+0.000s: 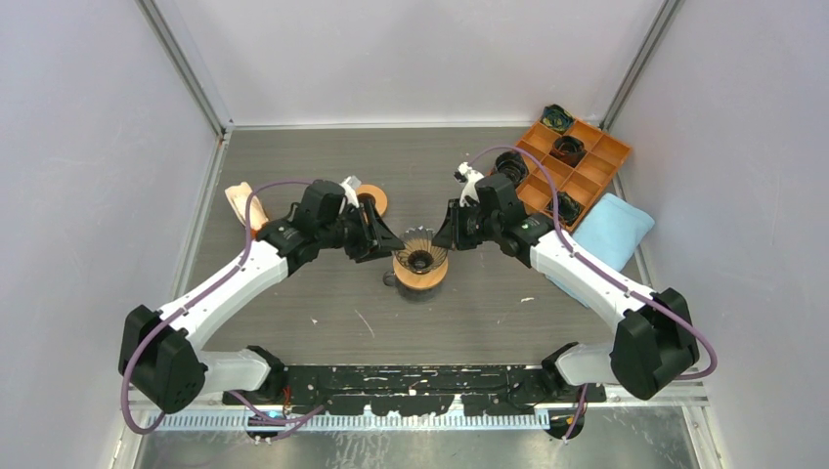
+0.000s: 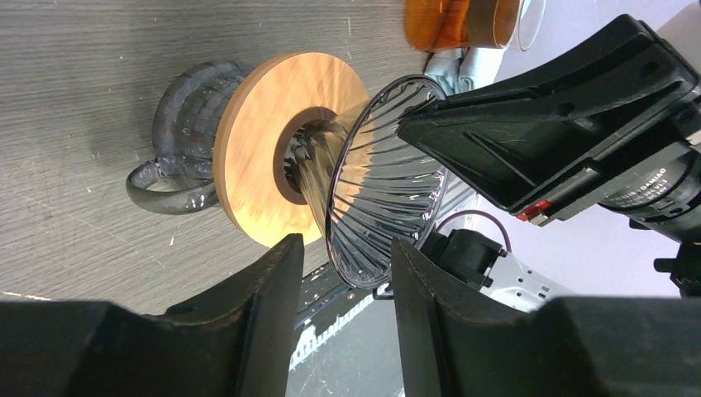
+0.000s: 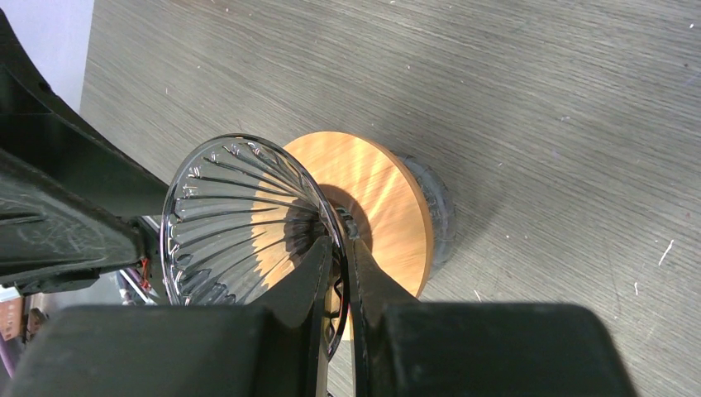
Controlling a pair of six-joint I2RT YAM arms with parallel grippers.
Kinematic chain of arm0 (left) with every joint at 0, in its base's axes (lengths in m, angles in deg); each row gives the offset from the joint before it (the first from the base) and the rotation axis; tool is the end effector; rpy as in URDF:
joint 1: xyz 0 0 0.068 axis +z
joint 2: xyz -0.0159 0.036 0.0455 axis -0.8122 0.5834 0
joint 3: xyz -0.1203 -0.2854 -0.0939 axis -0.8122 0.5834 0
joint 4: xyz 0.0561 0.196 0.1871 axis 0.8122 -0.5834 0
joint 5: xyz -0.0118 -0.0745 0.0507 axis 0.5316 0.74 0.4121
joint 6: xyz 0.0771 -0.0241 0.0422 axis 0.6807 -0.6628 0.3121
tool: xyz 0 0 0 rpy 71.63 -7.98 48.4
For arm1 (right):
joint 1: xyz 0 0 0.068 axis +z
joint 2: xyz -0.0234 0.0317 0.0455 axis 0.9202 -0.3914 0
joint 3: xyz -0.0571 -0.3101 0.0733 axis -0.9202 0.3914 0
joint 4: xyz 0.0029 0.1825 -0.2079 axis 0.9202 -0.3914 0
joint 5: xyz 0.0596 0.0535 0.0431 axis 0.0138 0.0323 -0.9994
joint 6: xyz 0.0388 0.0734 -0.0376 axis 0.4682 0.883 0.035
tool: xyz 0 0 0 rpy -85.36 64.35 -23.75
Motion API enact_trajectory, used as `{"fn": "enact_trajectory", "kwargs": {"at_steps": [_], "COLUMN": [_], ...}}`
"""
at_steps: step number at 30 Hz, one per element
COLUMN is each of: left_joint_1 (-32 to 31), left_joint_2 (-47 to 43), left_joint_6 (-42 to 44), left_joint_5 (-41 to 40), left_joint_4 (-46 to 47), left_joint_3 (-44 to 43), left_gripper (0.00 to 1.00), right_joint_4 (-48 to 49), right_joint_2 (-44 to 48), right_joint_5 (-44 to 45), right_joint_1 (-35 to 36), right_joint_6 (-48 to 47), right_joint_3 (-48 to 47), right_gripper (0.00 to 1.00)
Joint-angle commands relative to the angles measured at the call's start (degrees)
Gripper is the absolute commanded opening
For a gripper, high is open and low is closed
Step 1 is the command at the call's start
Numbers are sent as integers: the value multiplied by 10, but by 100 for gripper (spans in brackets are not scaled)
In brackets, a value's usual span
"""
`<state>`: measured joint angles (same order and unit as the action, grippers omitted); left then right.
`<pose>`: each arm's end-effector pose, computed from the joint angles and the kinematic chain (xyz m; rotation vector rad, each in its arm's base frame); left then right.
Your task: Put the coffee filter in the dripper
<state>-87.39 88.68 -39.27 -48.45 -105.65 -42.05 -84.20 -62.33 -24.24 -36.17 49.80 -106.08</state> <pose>0.2394 -0.1916 0.3100 -0.2802 2.4793 -1.1901 0.2665 0.1902 0.2929 -0.3303 2.3282 0.8759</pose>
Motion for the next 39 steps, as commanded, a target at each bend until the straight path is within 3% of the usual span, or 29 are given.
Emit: {"fn": "enact_trajectory", "kwargs": {"at_steps": [1, 18, 26, 39], "left_joint_1": [-7, -25, -29, -40], "left_joint_2": [9, 54, 64, 97], "left_joint_6": [11, 40, 64, 88], "left_joint_5": [13, -10, -27, -38], "left_joint_4": [35, 5, -26, -72], "left_joint_3": [-26, -35, -38, -54], "left_gripper": [43, 11, 5, 3], "right_joint_4": [34, 29, 17, -8], "right_joint_2": [25, 19, 0, -45], "right_joint_5": [-1, 10, 27, 40], "right_joint_1": [2, 11, 21, 24], "right_joint_6": [-12, -29, -45, -51], "right_joint_3": [0, 17, 33, 61], "right_gripper": [1, 1, 1, 1]}}
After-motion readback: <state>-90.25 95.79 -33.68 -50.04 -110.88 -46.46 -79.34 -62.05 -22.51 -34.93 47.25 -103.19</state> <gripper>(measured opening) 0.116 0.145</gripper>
